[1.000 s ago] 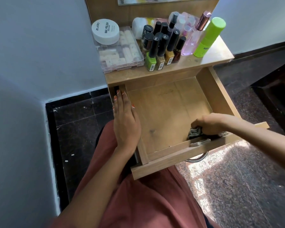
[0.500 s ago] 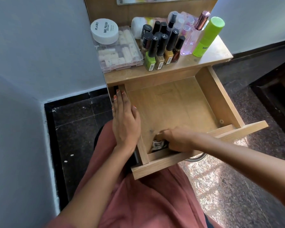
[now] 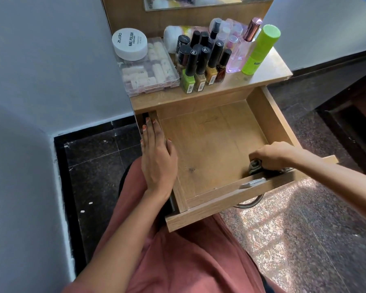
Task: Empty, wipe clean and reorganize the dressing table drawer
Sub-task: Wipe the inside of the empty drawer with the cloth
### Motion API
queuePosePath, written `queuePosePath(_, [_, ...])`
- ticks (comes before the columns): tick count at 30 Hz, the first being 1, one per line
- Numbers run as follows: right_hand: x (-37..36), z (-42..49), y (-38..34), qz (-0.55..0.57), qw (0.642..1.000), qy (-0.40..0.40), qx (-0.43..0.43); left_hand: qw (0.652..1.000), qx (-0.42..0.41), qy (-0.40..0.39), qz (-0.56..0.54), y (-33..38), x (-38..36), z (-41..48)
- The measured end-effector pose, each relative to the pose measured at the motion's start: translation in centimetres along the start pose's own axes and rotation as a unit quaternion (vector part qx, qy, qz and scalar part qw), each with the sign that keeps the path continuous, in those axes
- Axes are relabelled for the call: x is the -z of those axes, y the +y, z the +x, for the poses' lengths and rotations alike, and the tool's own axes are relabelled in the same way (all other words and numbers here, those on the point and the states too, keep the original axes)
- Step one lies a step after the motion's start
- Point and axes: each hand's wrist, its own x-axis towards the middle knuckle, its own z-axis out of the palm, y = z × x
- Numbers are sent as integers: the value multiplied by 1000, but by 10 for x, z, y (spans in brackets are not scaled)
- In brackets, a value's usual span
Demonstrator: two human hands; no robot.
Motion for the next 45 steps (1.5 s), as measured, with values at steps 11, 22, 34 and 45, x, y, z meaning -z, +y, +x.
queuePosePath(11, [19, -21, -86, 58, 978, 67, 188, 1000, -4, -1, 0, 1, 0, -1])
queuePosePath(22, [10, -9, -4, -18, 1000, -6, 2, 1000, -4, -1, -7, 1, 2, -2])
queuePosePath(34, [42, 3, 28, -144, 982, 122, -2, 999, 9, -8, -39, 1, 2, 1])
queuePosePath(45, [-30, 21, 58, -227, 944, 217, 105, 1000, 2, -11, -27, 0, 1, 0])
